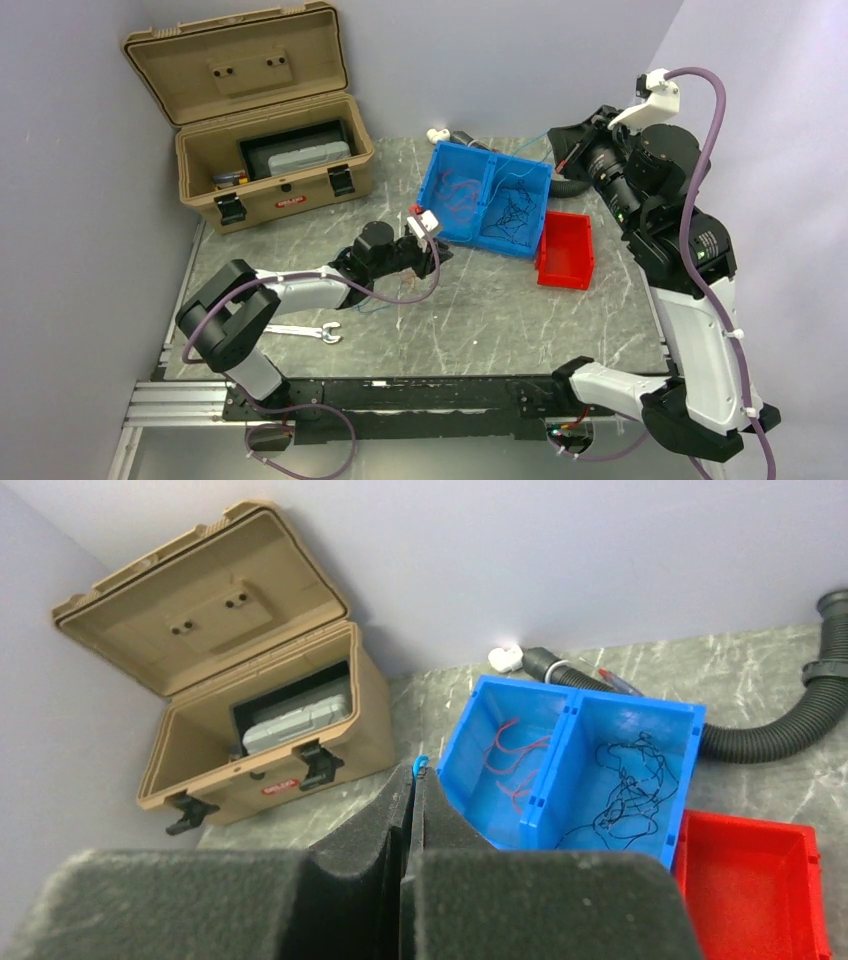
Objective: Untangle the cables
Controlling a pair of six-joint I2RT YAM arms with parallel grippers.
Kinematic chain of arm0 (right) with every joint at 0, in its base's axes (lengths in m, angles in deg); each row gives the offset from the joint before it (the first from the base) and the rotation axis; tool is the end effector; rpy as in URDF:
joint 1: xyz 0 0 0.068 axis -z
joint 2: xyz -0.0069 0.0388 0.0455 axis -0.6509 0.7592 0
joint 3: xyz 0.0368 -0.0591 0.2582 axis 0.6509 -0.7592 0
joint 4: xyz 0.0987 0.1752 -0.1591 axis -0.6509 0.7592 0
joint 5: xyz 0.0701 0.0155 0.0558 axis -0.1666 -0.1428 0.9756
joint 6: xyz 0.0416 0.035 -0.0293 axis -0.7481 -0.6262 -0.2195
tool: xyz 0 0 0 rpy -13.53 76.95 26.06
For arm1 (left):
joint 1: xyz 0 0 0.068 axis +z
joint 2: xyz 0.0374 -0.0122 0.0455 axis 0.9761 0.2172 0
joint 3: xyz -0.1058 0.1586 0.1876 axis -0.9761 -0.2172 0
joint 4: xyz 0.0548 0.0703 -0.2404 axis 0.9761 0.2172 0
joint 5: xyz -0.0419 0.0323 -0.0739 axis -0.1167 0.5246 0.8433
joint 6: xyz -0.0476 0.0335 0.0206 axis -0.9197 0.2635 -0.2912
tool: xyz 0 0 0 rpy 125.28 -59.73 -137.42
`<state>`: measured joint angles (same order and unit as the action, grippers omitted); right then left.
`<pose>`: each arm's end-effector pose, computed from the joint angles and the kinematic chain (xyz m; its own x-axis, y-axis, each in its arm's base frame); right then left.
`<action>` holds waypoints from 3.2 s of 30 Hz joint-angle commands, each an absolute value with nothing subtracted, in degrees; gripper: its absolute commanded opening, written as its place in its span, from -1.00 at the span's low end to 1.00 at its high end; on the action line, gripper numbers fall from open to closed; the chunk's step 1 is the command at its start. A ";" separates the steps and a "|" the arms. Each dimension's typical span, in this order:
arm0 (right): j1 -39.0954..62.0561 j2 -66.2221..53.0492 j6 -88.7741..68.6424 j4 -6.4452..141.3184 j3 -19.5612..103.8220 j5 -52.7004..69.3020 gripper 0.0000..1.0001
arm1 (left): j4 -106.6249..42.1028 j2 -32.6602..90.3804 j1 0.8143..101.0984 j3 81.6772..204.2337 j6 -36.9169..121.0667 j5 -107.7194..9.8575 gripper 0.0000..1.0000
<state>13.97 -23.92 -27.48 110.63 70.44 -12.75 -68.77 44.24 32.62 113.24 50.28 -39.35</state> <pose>0.1560 0.0662 0.5383 -0.1451 0.3738 -0.9161 -0.1861 0.8990 0.3963 0.2340 -0.2529 0.2128 -0.1715 0.0917 -0.9809 0.8767 0.4684 -0.1095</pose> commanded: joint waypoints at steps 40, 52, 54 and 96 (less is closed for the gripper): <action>24.47 -22.00 -26.89 104.50 46.75 -47.60 -1.00 | -48.49 23.48 39.65 104.95 47.18 -38.84 -1.00; 25.31 -23.44 -24.65 106.49 55.41 -45.31 -1.00 | -51.81 21.77 39.59 102.11 48.42 -39.17 -1.00; 25.31 -23.81 -24.35 106.75 56.88 -45.33 -1.00 | -52.30 21.67 39.58 101.70 48.51 -39.26 -1.00; 34.24 -10.44 -30.76 91.49 27.05 -34.37 -1.00 | -54.24 21.05 39.49 99.79 48.99 -39.29 -1.00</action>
